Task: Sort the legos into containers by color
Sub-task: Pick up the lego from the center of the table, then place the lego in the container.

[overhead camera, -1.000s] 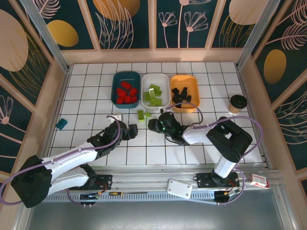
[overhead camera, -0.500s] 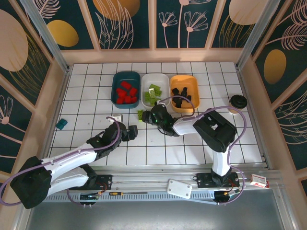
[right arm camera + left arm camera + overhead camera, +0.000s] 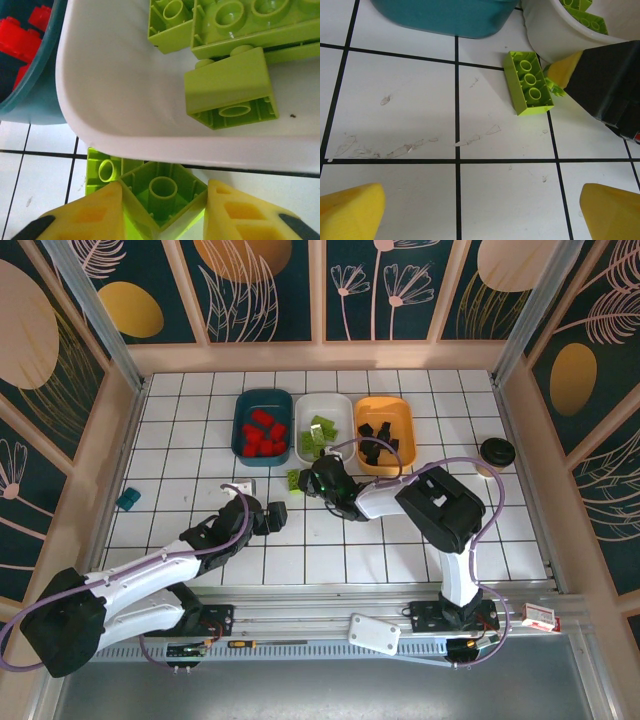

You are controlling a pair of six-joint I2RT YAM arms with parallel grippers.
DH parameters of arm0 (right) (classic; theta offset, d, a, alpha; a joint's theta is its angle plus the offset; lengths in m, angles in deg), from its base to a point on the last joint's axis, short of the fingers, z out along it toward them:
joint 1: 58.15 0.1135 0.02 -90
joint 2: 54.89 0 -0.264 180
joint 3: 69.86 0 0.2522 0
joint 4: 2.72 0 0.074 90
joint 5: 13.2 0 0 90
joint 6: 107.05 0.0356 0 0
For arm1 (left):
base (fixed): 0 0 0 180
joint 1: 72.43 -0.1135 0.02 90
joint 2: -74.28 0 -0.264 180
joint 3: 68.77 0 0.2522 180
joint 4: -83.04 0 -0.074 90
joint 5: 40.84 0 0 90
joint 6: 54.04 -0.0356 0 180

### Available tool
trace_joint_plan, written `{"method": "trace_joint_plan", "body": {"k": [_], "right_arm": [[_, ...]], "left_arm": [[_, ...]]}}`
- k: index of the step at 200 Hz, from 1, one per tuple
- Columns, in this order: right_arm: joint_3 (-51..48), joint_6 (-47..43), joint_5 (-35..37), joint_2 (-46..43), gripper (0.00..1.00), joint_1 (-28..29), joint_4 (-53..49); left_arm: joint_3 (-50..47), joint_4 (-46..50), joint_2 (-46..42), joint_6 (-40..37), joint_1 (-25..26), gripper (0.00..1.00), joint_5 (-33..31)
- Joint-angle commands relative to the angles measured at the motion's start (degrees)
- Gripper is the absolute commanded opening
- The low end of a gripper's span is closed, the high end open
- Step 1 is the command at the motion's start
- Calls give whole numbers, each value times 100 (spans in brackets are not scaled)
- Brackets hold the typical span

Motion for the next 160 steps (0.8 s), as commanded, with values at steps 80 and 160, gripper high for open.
{"method": "trace_joint_plan", "body": {"k": [80, 160], "right_arm": [[-950, -673, -463, -2484, 27, -74, -554], [1623, -1859, 343, -457, 25, -1118, -2345]], "left_arm": [[219, 67, -67, -92, 4, 99, -177], [660, -8, 500, -219, 4, 99, 171]]}}
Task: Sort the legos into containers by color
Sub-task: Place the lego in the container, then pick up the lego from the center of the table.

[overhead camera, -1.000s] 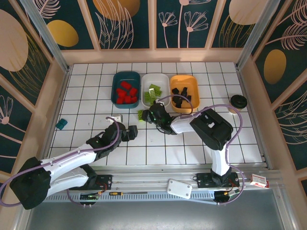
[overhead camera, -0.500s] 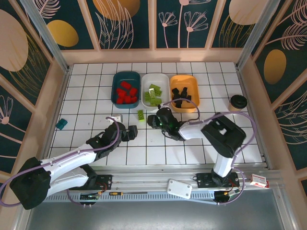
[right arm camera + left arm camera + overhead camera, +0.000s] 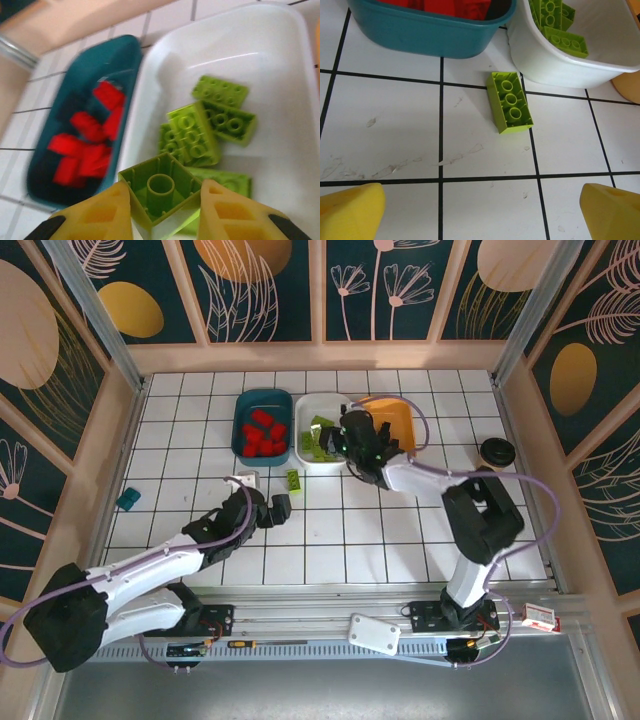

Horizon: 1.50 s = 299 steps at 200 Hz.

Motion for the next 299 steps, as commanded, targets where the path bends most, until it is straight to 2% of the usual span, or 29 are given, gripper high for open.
{"method": "trace_joint_plan", "body": {"k": [1, 18, 24, 35, 44, 63, 93, 128, 165, 201, 234, 262, 281, 299], "right_arm": [[592, -529, 608, 506, 25, -30, -830], [1037, -690, 1006, 791, 30, -32, -1119], [1155, -726, 1099, 865, 36, -42, -1190], [1344, -765, 1207, 950, 55, -45, -1300], [1394, -784, 1229, 918, 66, -38, -1316], [1138, -786, 1213, 535, 74, 15, -1067], [309, -601, 1088, -309, 76, 114, -636], [-645, -319, 999, -1235, 76, 168, -320], [-1371, -122, 1034, -2097, 76, 210, -221], [-1764, -85, 1242, -2733, 77, 286, -305], [-2030, -52, 1492, -3119, 77, 265, -375], [-2360, 38, 1640, -3381, 78, 184, -297], [-2591, 123, 1632, -3515, 78, 86, -250], [-2809, 219, 1606, -3604, 78, 21, -183]], "left_arm": [[225, -60, 243, -169, 4, 99, 176], [357, -145, 516, -199, -4, 99, 322], [415, -172, 628, -208, -15, 99, 372], [512, -256, 816, -234, -30, 99, 483], [593, -350, 996, -265, -64, 99, 624], [764, -562, 1383, -283, -164, 99, 950], [1157, -752, 2077, -338, -216, 99, 1173], [1568, -948, 2869, -421, -280, 90, 1016], [2134, -884, 3853, -523, -377, 74, 593], [2437, -836, 4413, -547, -486, 57, 505], [2274, -864, 4309, -514, -487, 39, 566], [1962, -838, 3601, -469, -445, 26, 818], [2000, -577, 2953, -523, -223, 26, 790], [2464, -301, 2733, -655, -42, 28, 840]]}}
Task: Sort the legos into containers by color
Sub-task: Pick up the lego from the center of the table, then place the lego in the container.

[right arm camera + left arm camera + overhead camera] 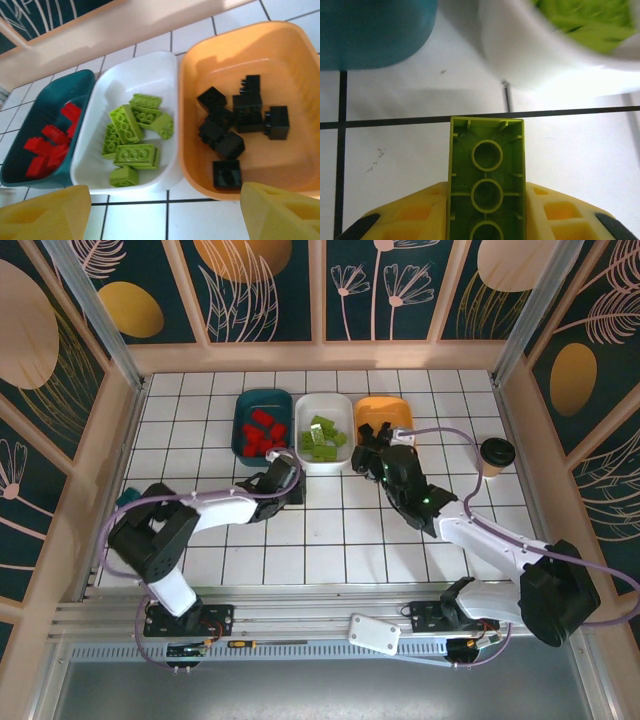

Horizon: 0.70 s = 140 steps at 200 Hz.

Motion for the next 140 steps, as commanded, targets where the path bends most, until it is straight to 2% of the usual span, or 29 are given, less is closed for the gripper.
{"method": "trace_joint_plan", "body": {"k": [1, 31, 56, 121, 133, 140], "right_arm": [[-280, 226, 216, -203, 78, -87, 191], [-493, 399, 192, -273, 78, -123, 180], [-559, 453, 208, -374, 78, -128, 27], [-814, 580, 179, -870, 79, -138, -179], [-819, 592, 160, -910, 79, -128, -196], [-833, 594, 144, -931, 80, -130, -199]], "left_arm": [[536, 259, -500, -140, 230, 28, 163], [2006, 623, 237, -406, 180, 29, 179], [3181, 796, 1485, -378, -149, 25, 386], [5526, 1377, 3384, -572, -453, 29, 224], [5752, 1402, 3572, -537, -515, 34, 278], [5843, 1396, 3634, -513, -533, 44, 306]]}}
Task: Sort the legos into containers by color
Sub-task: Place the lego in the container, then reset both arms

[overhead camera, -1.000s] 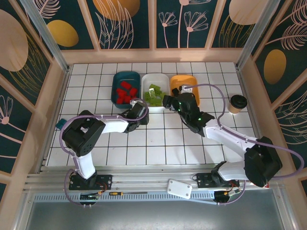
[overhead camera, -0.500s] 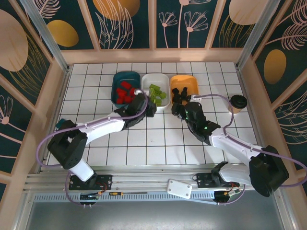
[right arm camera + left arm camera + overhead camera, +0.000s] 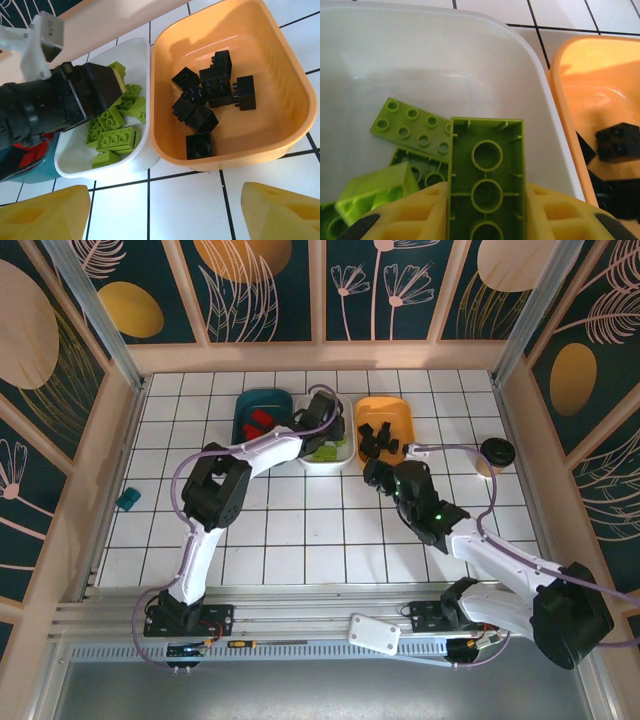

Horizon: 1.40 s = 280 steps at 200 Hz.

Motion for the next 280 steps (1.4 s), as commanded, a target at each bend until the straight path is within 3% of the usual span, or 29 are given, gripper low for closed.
{"method": "trace_joint_plan", "body": {"k": [1, 7, 17, 43, 51, 93, 132, 175, 204, 258, 280], "right_arm": [[-85, 129, 146, -149, 80, -41, -74], [-92, 129, 132, -151, 83, -39, -75], [-92, 117, 129, -145, 96, -37, -74], [-85, 113, 167, -102, 99, -41, -45], [-94, 83, 180, -100, 99, -43, -9], [-112, -291, 478, -141, 99, -60, 222], [-16, -485, 877, 30, 99, -119, 283], [-548, -954, 1247, 95, 99, -176, 1400], [-735, -1277, 1189, 170, 99, -399, 1989], [-656, -1619, 1366, 403, 99, -886, 2322], [-746, -1653, 1234, 373, 99, -1030, 2403]], "left_arm": [[548, 232, 177, -46, -87, 45, 57], [606, 214, 201, -29, -94, 57, 86], [653, 123, 136, -13, -95, 74, 144], [229, -433, -622, 22, -99, 88, 281], [-96, -671, -1008, 26, -103, 98, 300], [-2655, -2070, -3554, -24, -88, 99, 10], [-4870, -2423, -5484, -387, -111, 99, -1401], [-6751, -2638, -6843, -507, -376, 99, -2752], [-7808, -3562, -7017, -754, -884, 98, -3214], [-7552, -4485, -5833, -1610, -2211, 99, -4045], [-7254, -4831, -5142, -2362, -2538, 99, -3578]]}}
